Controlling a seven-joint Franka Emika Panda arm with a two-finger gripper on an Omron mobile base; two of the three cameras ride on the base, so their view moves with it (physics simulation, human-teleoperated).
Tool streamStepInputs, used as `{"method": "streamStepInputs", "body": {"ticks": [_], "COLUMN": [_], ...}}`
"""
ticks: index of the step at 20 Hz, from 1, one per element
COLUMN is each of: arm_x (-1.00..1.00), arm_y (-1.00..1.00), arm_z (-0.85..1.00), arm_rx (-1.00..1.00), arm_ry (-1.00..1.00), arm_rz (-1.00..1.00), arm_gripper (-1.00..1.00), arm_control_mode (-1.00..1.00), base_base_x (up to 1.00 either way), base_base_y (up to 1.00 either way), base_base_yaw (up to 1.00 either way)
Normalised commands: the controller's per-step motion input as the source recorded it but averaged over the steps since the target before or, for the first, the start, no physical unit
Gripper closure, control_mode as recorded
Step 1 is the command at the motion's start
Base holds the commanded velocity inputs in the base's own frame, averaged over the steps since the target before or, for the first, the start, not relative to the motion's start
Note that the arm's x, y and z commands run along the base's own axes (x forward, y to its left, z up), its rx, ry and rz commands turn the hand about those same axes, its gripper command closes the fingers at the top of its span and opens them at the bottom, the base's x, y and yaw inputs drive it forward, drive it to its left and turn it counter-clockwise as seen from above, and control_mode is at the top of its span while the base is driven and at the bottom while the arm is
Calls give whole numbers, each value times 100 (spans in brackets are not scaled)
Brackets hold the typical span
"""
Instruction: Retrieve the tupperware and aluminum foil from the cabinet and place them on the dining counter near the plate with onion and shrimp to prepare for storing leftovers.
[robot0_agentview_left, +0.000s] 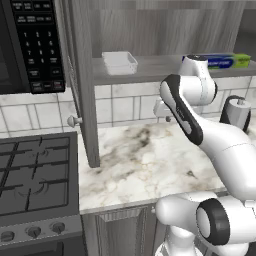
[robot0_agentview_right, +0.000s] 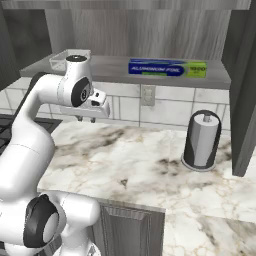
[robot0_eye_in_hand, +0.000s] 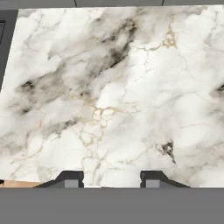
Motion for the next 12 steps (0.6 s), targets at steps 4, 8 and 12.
{"method": "streamStepInputs", "body": {"ticks": [4, 8, 12], "arm_x": [0, -6, -9], "arm_y": [0, 0, 2], "arm_z": [0, 5, 49], "arm_rx": [0, 0, 0], "arm_ry": [0, -15, -29], "arm_rz": [0, -3, -8], "arm_gripper": [-100, -100, -100], "arm_control_mode": [-100, -100, -100], "base_base_x": [0, 0, 0], "base_base_y": [0, 0, 0], "base_base_yaw": [0, 0, 0]}}
